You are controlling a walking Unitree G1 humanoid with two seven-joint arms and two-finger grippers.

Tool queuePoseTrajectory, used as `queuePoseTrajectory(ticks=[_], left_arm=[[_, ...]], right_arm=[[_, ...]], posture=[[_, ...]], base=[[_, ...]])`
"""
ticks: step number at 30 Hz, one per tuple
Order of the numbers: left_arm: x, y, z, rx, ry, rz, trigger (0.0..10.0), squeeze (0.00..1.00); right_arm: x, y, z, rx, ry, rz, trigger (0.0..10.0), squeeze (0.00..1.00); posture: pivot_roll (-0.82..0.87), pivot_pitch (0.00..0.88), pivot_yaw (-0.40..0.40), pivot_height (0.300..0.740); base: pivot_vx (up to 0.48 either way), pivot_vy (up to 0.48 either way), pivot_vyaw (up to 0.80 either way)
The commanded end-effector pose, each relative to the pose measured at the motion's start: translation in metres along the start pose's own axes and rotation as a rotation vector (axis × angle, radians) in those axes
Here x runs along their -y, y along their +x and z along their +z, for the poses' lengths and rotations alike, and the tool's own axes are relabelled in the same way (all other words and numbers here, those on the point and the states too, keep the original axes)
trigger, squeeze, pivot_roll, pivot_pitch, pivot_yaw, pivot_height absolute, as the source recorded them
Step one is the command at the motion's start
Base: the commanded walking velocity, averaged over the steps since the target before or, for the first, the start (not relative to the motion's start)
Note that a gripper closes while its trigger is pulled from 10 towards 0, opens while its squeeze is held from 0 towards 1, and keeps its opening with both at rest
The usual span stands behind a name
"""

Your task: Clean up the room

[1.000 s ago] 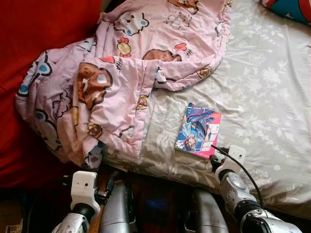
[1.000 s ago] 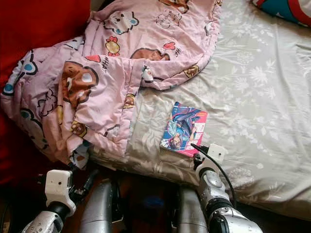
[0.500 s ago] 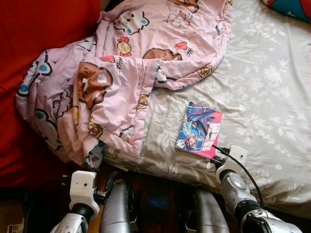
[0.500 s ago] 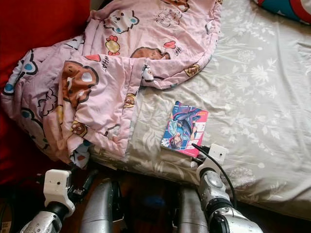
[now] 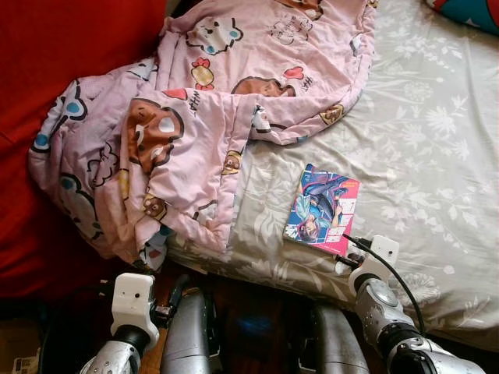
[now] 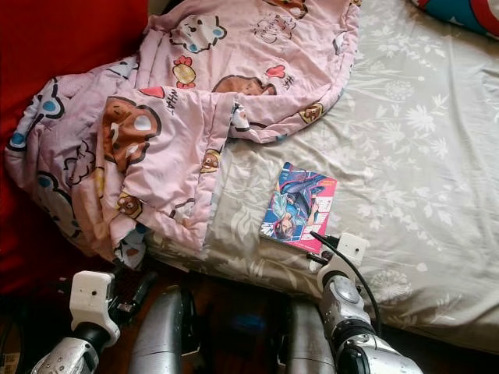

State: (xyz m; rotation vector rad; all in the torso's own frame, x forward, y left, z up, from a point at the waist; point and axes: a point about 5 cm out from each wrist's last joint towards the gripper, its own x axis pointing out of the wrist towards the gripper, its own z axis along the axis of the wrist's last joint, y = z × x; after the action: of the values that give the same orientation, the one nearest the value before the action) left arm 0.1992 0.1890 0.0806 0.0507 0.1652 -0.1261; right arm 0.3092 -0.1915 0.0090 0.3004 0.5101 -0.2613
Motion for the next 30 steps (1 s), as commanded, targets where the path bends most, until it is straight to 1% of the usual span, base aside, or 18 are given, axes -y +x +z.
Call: queuePoseTrajectory(ticks=[1, 4, 6, 9, 12, 13, 14, 16, 17, 19, 23, 25, 26, 29, 30], left_arm=[[-0.003, -0.002, -0.009, -0.046, 0.006, 0.009, 10.0, 0.0], [-0.004, 0.002, -0.01, -0.046, 0.008, 0.011, 10.0, 0.0], [-0.006, 0.004, -0.017, -0.062, 0.005, 0.024, 10.0, 0.0], [-0.007, 0.007, -0.022, -0.073, 0.003, 0.029, 10.0, 0.0], [-0.006, 0.014, -0.022, -0.069, 0.0, 0.03, 10.0, 0.0], [-0.006, 0.019, -0.021, -0.061, -0.002, 0.03, 10.0, 0.0], [-0.006, 0.022, -0.021, -0.058, -0.002, 0.03, 10.0, 0.0], [-0.006, 0.022, -0.021, -0.058, -0.002, 0.03, 10.0, 0.0], [-0.006, 0.029, -0.019, -0.044, -0.007, 0.031, 10.0, 0.0], [-0.005, 0.036, -0.019, -0.031, -0.011, 0.027, 10.0, 0.0], [-0.003, 0.042, -0.02, -0.023, -0.019, 0.026, 10.0, 0.0], [-0.002, 0.047, -0.02, -0.017, -0.023, 0.03, 10.0, 0.0], [-0.002, 0.048, -0.021, -0.016, -0.024, 0.033, 10.0, 0.0], [-0.005, 0.051, -0.022, -0.013, -0.027, 0.048, 10.0, 0.0], [-0.006, 0.052, -0.023, -0.01, -0.029, 0.053, 10.0, 0.0]], right_arm=[[0.01, -0.003, -0.014, -0.046, 0.009, -0.036, 0.0, 0.0], [0.007, -0.002, -0.009, -0.023, -0.021, -0.019, 0.0, 0.0], [-0.002, -0.002, -0.006, 0.009, -0.061, 0.02, 0.0, 0.0], [-0.005, -0.003, -0.006, 0.037, -0.073, 0.039, 0.0, 0.0], [-0.003, -0.004, -0.007, 0.063, -0.074, 0.039, 0.0, 0.0], [0.0, -0.006, -0.008, 0.089, -0.082, 0.038, 0.0, 0.0], [0.001, -0.006, -0.007, 0.099, -0.09, 0.039, 0.0, 0.0], [0.001, -0.006, -0.007, 0.099, -0.09, 0.039, 0.0, 0.0], [0.003, -0.008, -0.003, 0.146, -0.085, 0.046, 0.0, 0.0], [0.007, -0.011, 0.001, 0.215, -0.092, 0.055, 0.0, 0.0], [0.012, -0.016, 0.006, 0.292, -0.113, 0.049, 0.0, 0.0], [0.016, -0.024, 0.018, 0.402, -0.087, 0.037, 0.0, 0.0], [0.015, -0.026, 0.02, 0.425, -0.087, 0.039, 0.0, 0.0], [0.006, -0.031, 0.025, 0.476, -0.108, 0.095, 0.0, 0.0], [0.003, -0.033, 0.025, 0.482, -0.117, 0.114, 3.0, 0.0]], posture=[[0.07, 0.306, -0.001, 0.627], [0.07, 0.297, -0.003, 0.627], [0.04, 0.271, -0.007, 0.627], [0.03, 0.258, -0.008, 0.627], [0.02, 0.232, -0.011, 0.627], [0.01, 0.216, -0.014, 0.627], [0.01, 0.216, -0.014, 0.627], [0.01, 0.216, -0.014, 0.627], [-0.02, 0.189, -0.018, 0.627], [-0.03, 0.179, -0.02, 0.627], [-0.05, 0.158, -0.026, 0.627], [-0.06, 0.144, -0.031, 0.627], [-0.06, 0.139, -0.033, 0.627], [-0.06, 0.128, -0.035, 0.627], [-0.06, 0.124, -0.036, 0.627]], base=[[0.0, 0.0, 0.0], [0.0, 0.0, 0.0], [0.0, 0.0, 0.0], [0.0, 0.0, 0.0], [0.0, 0.0, 0.0], [0.0, 0.0, 0.0], [0.0, 0.0, 0.0], [0.0, 0.0, 0.0], [0.0, 0.0, 0.0], [0.0, 0.0, 0.0], [0.0, 0.0, 0.0], [0.0, 0.0, 0.0], [0.0, 0.0, 0.0], [0.0, 0.0, 0.0], [0.0, 0.0, 0.0]])
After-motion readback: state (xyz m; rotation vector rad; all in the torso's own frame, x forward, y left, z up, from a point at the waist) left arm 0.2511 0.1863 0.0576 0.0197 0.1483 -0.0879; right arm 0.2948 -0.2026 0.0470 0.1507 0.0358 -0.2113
